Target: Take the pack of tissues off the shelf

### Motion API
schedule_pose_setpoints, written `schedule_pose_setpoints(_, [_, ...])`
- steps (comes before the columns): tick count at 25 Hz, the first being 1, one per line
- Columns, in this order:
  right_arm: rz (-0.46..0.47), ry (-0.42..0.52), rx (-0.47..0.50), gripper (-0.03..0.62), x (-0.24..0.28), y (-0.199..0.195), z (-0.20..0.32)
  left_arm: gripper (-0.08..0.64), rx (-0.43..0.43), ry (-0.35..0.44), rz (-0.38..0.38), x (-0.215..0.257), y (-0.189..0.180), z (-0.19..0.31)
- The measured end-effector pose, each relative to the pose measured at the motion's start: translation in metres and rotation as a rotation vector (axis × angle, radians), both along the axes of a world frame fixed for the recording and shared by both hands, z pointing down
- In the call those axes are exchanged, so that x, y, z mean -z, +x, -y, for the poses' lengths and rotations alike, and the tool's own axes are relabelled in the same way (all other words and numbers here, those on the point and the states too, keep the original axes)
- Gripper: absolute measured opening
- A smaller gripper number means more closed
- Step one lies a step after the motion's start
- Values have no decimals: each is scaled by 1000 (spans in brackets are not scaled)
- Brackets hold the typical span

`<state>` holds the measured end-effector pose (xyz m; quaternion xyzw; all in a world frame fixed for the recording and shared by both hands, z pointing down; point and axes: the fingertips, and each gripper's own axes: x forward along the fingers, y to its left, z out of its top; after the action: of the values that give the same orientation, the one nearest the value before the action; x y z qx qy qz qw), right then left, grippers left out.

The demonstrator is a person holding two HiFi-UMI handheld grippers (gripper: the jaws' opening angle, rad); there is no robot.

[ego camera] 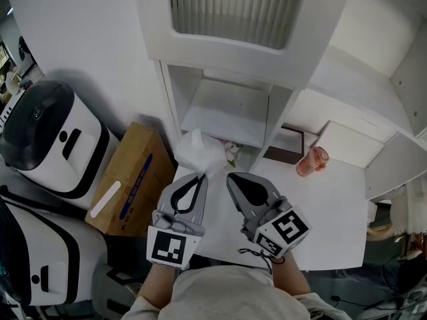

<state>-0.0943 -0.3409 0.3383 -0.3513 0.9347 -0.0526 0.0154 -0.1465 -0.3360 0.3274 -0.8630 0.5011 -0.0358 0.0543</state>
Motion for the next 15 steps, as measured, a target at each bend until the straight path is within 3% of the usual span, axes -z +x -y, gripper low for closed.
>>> schedule_pose_setpoints(15, [-17,6,-19,0,2,-1,-4,0,-23,10,4,4,0,-3])
